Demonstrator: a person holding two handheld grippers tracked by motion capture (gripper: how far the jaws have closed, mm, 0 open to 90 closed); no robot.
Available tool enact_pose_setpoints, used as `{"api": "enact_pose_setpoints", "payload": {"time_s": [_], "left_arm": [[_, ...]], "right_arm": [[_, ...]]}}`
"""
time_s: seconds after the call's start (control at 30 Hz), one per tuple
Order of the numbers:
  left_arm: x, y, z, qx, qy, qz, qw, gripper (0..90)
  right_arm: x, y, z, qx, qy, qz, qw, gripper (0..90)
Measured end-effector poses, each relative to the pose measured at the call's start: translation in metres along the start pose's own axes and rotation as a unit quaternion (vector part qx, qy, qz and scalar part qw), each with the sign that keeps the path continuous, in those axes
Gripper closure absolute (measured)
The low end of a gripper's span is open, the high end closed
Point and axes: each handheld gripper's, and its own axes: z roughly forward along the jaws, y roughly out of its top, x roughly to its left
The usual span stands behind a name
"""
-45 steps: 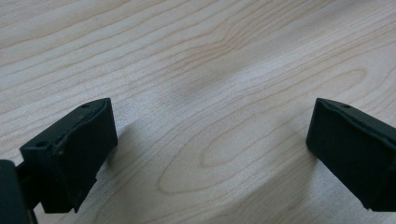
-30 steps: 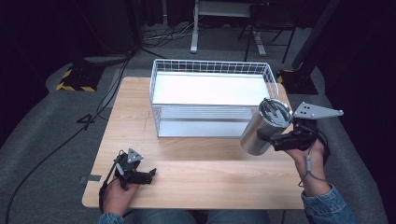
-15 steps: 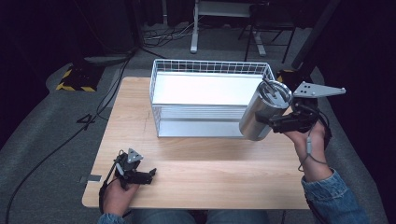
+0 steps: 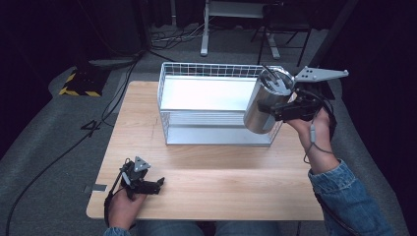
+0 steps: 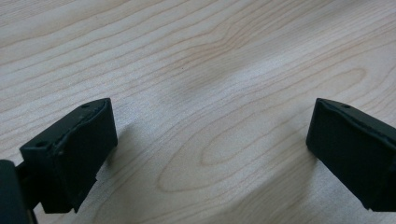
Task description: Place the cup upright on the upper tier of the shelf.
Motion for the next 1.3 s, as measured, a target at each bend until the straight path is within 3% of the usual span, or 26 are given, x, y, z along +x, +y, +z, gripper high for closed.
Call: {"api": "enact_pose_setpoints", "payload": {"time_s": [0.83, 1.1, 1.3], "left_arm": [[0.000, 0.001, 0.001, 0.000, 0.002, -0.003, 1.0000, 2.3], [0.000, 0.001, 0.001, -0.001, 0.004, -0.004, 1.0000, 2.3], [0.000, 0.001, 0.001, 0.000, 0.004, -0.003, 1.0000, 2.3]], "right_arm": [[-0.018, 0.053, 0.063, 0.021, -0.036, 0.015, 0.9990, 3.9], [-0.026, 0.063, 0.084, 0.018, -0.039, 0.039, 0.9983, 3.9], [-0.027, 0.066, 0.099, 0.018, -0.047, 0.037, 0.9980, 3.8]]}}
